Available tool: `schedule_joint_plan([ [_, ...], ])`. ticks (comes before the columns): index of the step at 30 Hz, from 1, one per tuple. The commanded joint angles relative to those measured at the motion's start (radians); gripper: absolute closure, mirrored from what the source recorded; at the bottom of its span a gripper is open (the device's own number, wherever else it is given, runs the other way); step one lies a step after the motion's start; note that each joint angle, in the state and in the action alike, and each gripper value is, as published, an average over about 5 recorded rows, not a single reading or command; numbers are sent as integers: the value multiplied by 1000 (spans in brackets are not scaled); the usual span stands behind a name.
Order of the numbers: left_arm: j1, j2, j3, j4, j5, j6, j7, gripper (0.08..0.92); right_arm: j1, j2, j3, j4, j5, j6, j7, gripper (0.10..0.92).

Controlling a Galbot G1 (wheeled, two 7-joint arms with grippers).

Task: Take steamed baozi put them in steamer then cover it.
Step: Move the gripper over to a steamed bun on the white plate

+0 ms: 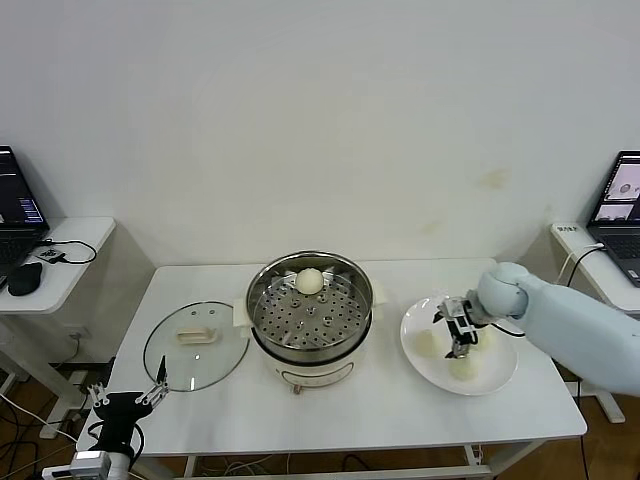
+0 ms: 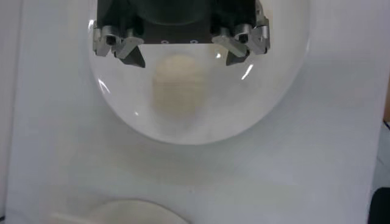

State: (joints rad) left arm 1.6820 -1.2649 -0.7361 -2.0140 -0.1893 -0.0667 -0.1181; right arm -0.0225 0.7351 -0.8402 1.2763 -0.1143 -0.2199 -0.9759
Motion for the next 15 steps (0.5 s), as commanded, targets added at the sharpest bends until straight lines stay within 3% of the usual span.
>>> schedule_joint_plan([
  [1, 2, 2, -1, -2, -6, 2, 0, 177, -37, 78, 24, -74, -28, -4, 5, 203],
  [15, 1, 8, -11, -6, -25, 7, 0, 177, -53, 91, 36, -103, -58, -19, 19, 239],
])
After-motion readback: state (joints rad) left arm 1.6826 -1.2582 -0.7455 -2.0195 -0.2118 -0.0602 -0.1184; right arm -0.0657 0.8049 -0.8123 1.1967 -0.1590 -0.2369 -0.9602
